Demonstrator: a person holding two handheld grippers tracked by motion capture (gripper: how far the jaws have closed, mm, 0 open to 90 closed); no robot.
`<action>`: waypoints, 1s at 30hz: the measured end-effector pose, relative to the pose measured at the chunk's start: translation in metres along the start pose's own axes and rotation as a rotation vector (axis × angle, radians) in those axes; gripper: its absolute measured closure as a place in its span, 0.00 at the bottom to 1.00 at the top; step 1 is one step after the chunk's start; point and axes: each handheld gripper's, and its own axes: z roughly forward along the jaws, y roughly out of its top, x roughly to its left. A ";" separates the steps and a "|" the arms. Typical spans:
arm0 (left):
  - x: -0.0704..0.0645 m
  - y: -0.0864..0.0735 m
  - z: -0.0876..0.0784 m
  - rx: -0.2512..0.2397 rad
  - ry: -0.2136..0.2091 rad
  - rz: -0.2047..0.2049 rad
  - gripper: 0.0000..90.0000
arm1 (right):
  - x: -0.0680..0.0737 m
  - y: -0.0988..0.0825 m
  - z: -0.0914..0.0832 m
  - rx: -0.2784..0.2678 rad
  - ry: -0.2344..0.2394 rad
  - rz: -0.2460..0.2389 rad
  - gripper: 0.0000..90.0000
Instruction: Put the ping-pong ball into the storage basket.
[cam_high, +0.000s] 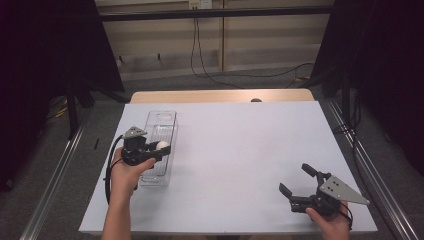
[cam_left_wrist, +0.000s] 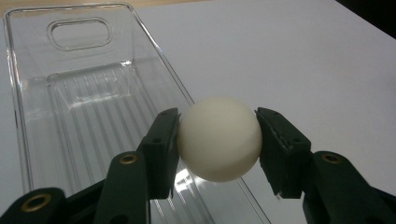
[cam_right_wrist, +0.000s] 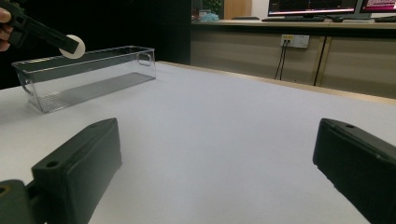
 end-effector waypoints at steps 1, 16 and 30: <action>0.000 0.000 0.000 0.002 0.004 0.002 0.57 | 0.000 0.000 0.000 0.001 0.001 0.001 0.01; 0.007 -0.001 -0.006 -0.011 0.012 -0.011 0.57 | 0.000 0.000 0.000 0.002 -0.001 0.000 0.01; 0.012 -0.004 -0.003 -0.006 0.049 -0.013 0.57 | 0.000 0.000 0.000 0.003 0.000 0.001 0.01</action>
